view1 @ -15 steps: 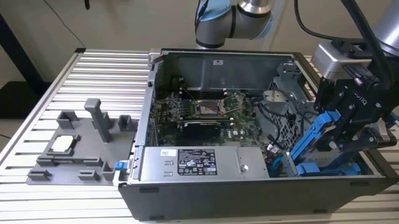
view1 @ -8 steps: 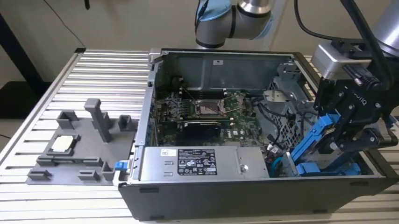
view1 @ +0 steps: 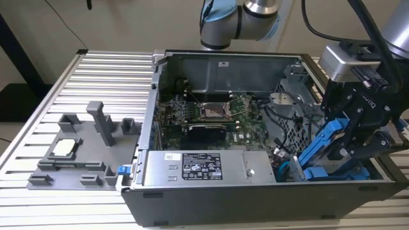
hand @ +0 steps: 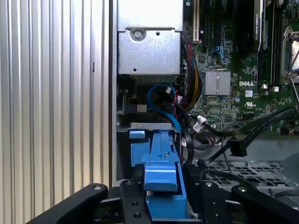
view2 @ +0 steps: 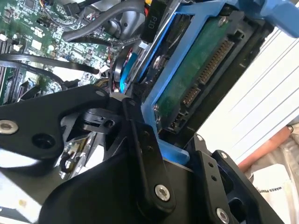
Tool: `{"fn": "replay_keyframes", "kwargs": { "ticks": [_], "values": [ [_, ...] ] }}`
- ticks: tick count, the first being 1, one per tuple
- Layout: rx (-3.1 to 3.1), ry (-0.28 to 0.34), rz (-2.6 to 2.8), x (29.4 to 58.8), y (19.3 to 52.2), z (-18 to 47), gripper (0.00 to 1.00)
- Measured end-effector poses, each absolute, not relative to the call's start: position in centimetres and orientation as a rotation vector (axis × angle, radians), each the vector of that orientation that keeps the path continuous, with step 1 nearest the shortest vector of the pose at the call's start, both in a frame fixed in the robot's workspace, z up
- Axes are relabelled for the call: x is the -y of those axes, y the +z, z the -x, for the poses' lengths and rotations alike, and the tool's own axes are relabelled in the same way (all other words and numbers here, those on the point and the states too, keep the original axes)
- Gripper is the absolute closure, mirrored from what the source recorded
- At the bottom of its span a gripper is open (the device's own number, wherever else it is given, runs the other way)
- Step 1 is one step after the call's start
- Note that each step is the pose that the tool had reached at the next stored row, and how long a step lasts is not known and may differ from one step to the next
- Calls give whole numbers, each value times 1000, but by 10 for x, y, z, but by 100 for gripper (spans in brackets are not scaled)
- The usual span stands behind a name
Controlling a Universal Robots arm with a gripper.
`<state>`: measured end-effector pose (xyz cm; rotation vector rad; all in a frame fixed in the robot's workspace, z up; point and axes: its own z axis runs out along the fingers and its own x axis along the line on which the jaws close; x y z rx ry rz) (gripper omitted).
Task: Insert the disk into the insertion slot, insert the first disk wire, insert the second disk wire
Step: 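Insert the disk into the insertion slot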
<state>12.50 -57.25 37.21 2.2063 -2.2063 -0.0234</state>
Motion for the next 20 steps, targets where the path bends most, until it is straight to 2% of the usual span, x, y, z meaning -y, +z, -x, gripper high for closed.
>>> {"fn": "replay_keyframes", "kwargs": {
  "ticks": [1, 2, 4, 6, 20],
  "values": [
    [2206, -23, -2206, 573, 372, -125, 51],
    [2206, -23, -2206, 573, 372, -125, 51],
    [2206, -23, -2206, 573, 372, -125, 53],
    [2206, -24, -2206, 573, 372, -125, 66],
    [2227, -36, -2200, 571, 371, -125, 67]
  ]
}}
